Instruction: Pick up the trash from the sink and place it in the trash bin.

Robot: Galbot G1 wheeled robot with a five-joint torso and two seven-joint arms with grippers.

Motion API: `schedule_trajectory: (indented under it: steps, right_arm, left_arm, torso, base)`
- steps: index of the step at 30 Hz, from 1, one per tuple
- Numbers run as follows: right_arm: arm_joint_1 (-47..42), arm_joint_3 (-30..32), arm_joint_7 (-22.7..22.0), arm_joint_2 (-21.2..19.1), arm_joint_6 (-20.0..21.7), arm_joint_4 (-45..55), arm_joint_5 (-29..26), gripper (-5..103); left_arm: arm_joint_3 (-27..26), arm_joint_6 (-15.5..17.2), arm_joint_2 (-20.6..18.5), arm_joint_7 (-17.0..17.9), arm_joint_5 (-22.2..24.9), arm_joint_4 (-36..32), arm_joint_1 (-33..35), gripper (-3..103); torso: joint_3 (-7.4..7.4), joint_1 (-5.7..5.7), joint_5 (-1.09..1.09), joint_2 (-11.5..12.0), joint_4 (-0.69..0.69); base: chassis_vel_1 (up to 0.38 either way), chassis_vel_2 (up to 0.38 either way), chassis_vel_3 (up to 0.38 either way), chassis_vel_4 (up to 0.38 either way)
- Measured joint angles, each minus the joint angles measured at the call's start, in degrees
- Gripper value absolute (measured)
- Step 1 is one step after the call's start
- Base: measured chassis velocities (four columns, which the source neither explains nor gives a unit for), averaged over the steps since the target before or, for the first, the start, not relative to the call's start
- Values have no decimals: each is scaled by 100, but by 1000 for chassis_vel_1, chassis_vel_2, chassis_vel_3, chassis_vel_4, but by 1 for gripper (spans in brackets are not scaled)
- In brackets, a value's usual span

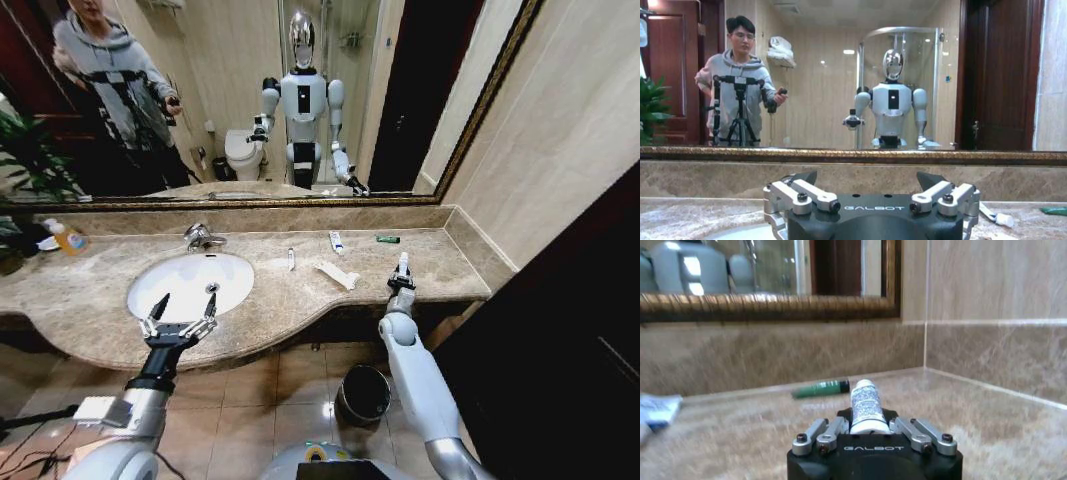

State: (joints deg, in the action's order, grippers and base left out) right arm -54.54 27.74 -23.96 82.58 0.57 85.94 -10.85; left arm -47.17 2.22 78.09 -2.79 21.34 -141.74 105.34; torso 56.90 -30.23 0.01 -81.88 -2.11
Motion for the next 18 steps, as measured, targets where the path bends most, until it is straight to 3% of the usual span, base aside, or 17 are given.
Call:
schedule_trajectory:
  steps: [7,10,11,13,14,18]
  right_arm:
    - [-815,56,760,-489,-159,1302,-644,25]
    - [-1632,247,1401,-764,-460,2063,-1008,25]
    - [-1632,247,1401,-764,-460,2063,-1008,25]
    - [-2350,426,1977,-875,-764,2421,-1212,25]
    - [-2350,426,1977,-875,-764,2421,-1212,25]
    - [-3484,654,2716,-797,-1572,2558,-1205,25]
  left_arm:
    - [-1,0,0,0,0,0,0,100]
    - [0,0,0,0,0,0,0,100]
    - [0,0,0,0,0,0,0,100]
    - [0,0,0,0,0,0,1,100]
    - [0,0,0,0,0,0,1,100]
    - [0,0,0,1,0,0,0,100]
  torso:
    - [-1,0,0,0,-1]
    - [-1,0,0,0,0]
    - [-1,0,0,0,0]
    - [-1,1,0,-1,1]
    - [-1,1,0,-1,1]
    - [-1,1,0,-1,0]
  base:
    - [0,0,0,0]
    - [0,0,0,0]
    - [0,0,0,0]
    - [0,0,0,0]
    - [0,0,0,0]
    - [0,0,0,0]
